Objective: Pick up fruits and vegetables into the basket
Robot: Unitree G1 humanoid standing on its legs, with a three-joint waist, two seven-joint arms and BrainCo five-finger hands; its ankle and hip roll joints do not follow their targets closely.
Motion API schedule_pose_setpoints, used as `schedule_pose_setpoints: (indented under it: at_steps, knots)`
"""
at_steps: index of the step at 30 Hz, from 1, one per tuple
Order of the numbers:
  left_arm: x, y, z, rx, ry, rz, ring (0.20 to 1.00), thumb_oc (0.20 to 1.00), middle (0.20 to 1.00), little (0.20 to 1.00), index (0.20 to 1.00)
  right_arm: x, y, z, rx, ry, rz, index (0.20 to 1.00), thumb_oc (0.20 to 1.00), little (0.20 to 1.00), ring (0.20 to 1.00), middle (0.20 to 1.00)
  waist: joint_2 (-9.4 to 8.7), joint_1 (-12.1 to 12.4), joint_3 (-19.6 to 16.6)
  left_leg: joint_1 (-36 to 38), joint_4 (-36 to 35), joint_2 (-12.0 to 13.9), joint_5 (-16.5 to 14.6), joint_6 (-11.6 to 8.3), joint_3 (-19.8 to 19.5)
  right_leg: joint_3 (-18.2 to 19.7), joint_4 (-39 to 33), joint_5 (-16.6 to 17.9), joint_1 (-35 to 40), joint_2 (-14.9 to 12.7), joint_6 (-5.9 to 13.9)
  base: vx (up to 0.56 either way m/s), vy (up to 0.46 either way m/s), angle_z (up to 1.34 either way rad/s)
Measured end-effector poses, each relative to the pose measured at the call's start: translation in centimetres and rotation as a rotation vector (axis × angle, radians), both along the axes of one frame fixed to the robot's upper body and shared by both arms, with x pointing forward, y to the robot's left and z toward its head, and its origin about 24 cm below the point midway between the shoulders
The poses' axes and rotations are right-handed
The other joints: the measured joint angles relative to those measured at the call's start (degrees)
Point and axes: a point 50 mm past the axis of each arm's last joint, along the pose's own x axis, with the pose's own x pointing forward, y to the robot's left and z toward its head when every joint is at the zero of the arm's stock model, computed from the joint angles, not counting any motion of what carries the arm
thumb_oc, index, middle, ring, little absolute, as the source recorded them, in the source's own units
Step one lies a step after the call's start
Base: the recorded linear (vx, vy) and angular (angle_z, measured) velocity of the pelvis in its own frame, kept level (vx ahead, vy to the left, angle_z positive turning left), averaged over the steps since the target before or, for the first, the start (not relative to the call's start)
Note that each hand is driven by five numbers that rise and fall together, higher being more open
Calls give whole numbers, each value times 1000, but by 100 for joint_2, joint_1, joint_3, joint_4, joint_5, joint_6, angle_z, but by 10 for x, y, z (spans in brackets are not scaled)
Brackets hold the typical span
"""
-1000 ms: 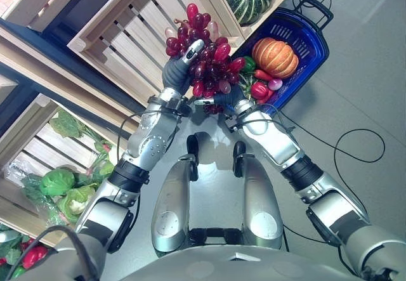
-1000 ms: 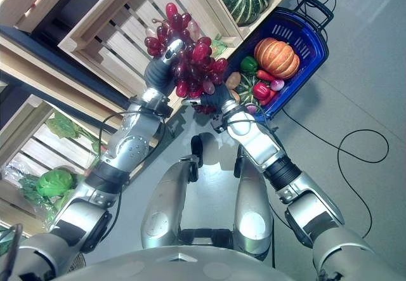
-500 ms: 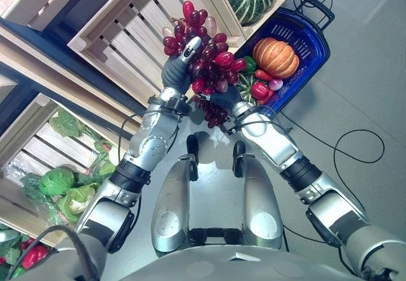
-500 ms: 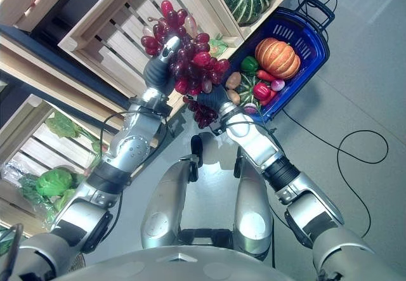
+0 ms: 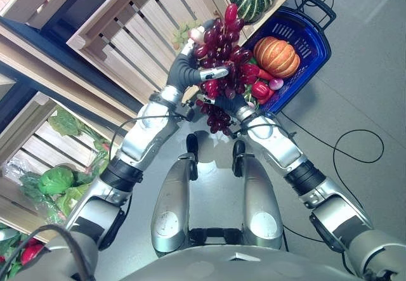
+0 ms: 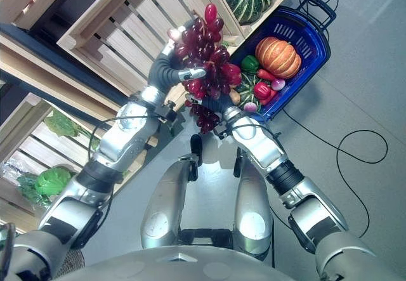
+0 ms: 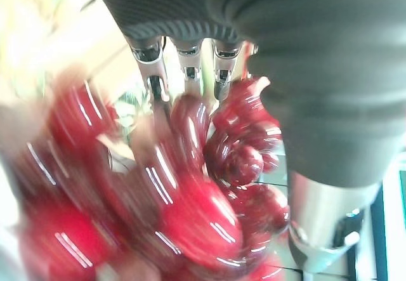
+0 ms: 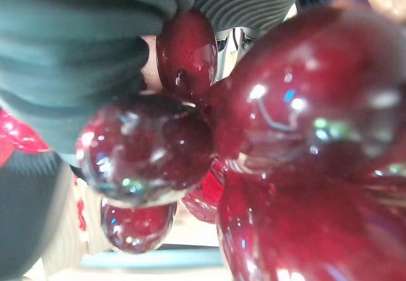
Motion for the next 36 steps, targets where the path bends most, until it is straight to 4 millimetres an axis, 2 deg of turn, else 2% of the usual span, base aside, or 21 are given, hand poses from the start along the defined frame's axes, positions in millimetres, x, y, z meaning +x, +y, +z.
schedule_pose_setpoints:
  at_steps: [3, 6, 10, 13, 14, 17, 25, 30, 32, 36]
  knots:
    - [-5, 21, 6, 43, -58, 70, 1000, 1000, 1000, 1000, 1000, -1, -22, 0, 84, 1, -62, 200, 200, 200, 200, 200, 2, 7, 1, -21, -12, -1, -2, 0, 8, 6, 14, -7, -38, -6, -3, 0, 0, 0]
    - [-13, 34, 9, 30, -99, 75, 1000, 1000, 1000, 1000, 1000, -4, -43, -8, 108, 16, -124, 200, 200, 200, 200, 200, 5, 18, 0, -63, -18, -8, -15, -8, 12, 14, 85, -71, -107, -26, -34, 0, 0, 0]
    - [-18, 38, 5, -8, -86, 16, 1000, 1000, 1000, 1000, 1000, -6, -54, -7, 127, -15, -155, 200, 200, 200, 200, 200, 6, 18, 1, -252, -1, 11, 2, -30, 65, 26, 193, -82, -346, -25, -50, -5, -7, -1]
    - [-24, 40, -12, -57, -8, -34, 1000, 1000, 1000, 1000, 1000, -8, -68, -7, 119, -30, -195, 200, 200, 200, 200, 200, 15, 7, 5, -352, 11, 27, 37, -76, 80, 35, 251, -94, -485, -15, -94, -30, -43, -2]
    - [-24, 40, -12, -57, -8, -34, 1000, 1000, 1000, 1000, 1000, -8, -68, -7, 119, -30, -195, 200, 200, 200, 200, 200, 15, 7, 5, -352, 11, 27, 37, -76, 80, 35, 251, -94, -485, -15, -94, -31, -42, 1]
    - [-31, 43, -35, -147, 110, -69, 1000, 1000, 1000, 1000, 1000, -9, -89, 3, 132, -85, -258, 200, 200, 200, 200, 200, 36, 24, 13, -627, 63, 39, 81, -67, 46, 3, 340, -106, -759, -9, -139, -44, -58, 4]
    - [-39, 39, -69, -125, 325, -184, 1000, 1000, 1000, 1000, 1000, -7, -114, 23, 151, -146, -325, 200, 200, 200, 200, 200, 104, 194, 13, -1202, 216, 79, 54, -107, -7, -89, 490, -150, -1271, -18, -158, -32, -52, 5]
    - [-40, 27, -100, -62, 502, -262, 1000, 1000, 1000, 1000, 1000, 5, -126, 30, 273, -104, -350, 200, 200, 200, 200, 200, 124, 301, 16, -1634, 330, 113, 180, -91, -7, -197, 609, -133, -1668, -63, -242, -15, -44, 9]
    - [-41, 27, -112, -43, 564, -266, 1000, 1000, 1000, 1000, 1000, 11, -129, 32, 318, -81, -357, 200, 200, 200, 200, 200, 129, 339, 16, -1773, 402, 124, 138, -80, -18, -209, 652, -163, -1785, -66, -219, -12, -34, 4]
    - [-42, 30, -138, 5, 703, -238, 1000, 1000, 1000, 1000, 1000, 23, -139, 51, 349, -72, -356, 200, 200, 200, 200, 200, 149, 416, 19, -2247, 577, 101, 140, -65, -15, -198, 833, -158, -2249, -132, -240, -2, 6, 1]
